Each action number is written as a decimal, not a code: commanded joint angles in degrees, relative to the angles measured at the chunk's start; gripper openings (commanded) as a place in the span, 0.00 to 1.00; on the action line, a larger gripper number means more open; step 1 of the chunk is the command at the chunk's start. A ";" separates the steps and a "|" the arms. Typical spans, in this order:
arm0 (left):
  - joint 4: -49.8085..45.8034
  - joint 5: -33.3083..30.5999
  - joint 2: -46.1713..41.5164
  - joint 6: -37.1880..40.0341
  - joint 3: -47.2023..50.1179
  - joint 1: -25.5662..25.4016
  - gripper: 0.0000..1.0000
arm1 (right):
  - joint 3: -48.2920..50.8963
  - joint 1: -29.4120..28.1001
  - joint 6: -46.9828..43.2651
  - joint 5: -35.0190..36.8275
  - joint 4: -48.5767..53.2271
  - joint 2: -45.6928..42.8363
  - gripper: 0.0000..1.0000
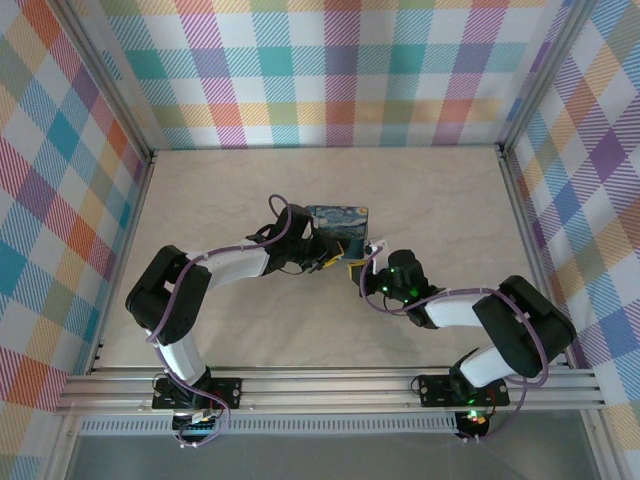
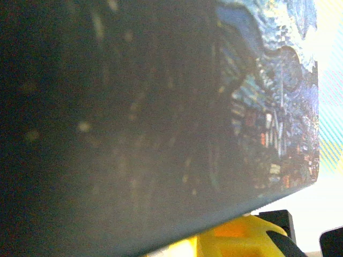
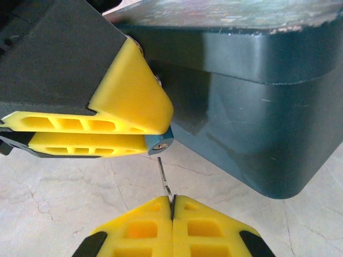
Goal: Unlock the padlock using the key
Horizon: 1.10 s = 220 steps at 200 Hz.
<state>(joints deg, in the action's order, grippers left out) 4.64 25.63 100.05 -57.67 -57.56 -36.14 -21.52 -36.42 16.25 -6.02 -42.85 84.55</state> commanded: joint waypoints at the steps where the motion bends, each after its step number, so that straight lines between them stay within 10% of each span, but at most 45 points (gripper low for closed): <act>1: 1.58 0.56 -0.85 -0.60 0.51 -0.16 0.16 | -1.33 -0.40 0.63 -0.39 -2.26 0.13 0.00; 220: 1.07 0.92 -0.57 -0.32 0.38 -0.22 0.16 | -1.76 -0.40 1.15 0.92 -3.29 0.73 0.00</act>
<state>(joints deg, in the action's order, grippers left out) 4.62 25.65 100.05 -57.67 -57.54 -36.14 -21.58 -36.42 17.02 -5.72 -43.77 84.58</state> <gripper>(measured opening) 0.204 0.066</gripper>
